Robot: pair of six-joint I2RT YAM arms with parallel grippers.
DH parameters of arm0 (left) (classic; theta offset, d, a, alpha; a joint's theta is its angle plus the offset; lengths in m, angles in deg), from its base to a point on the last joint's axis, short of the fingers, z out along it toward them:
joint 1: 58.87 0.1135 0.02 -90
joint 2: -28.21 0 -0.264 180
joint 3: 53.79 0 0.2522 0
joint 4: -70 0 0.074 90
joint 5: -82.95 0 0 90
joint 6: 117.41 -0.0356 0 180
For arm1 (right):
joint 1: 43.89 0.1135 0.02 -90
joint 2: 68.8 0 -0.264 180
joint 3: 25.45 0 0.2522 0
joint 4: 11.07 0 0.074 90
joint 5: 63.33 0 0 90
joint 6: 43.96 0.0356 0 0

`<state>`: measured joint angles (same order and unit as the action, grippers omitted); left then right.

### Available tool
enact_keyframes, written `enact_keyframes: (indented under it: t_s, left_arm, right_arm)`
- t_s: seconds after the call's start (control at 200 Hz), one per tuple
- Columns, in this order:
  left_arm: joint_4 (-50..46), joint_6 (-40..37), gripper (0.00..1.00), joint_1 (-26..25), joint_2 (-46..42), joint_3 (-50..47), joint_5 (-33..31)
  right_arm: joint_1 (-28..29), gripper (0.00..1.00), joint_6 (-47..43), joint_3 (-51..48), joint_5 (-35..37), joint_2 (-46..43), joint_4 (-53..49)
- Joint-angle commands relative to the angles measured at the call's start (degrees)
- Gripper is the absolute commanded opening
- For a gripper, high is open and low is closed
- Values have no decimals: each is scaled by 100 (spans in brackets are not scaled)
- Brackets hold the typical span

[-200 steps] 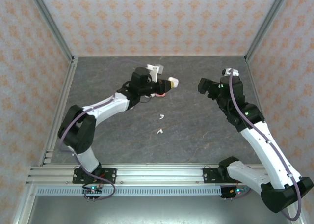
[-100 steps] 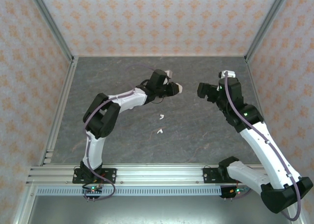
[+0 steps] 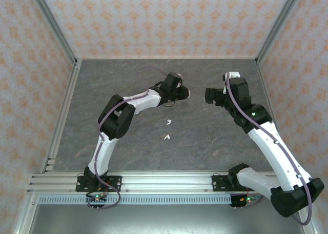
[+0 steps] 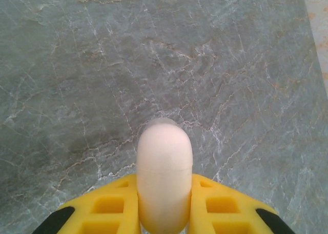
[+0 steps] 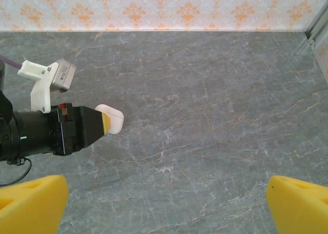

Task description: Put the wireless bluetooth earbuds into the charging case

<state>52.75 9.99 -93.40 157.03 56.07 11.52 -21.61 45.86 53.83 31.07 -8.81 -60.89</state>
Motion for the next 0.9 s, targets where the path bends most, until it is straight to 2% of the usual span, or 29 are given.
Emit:
enact_keyframes:
  t_s: [0.0,0.135,0.45,0.636,0.891]
  left_arm:
    - [-382,-149,27,-28,99,258,-266]
    - [-633,-364,36,-27,115,385,-351]
    - [-874,-914,48,-25,-214,306,-586]
    - [-608,-1172,53,-24,-825,-67,-702]
    - [381,-1618,58,-28,-2315,-1383,-909]
  right_arm:
    - [-46,99,-235,263,-93,130,-9]
    - [-49,99,-255,367,-111,283,36]
    - [-57,99,-132,444,-149,347,16]
    - [-57,99,53,396,-455,160,85]
    - [-59,99,657,5,-366,-565,509]
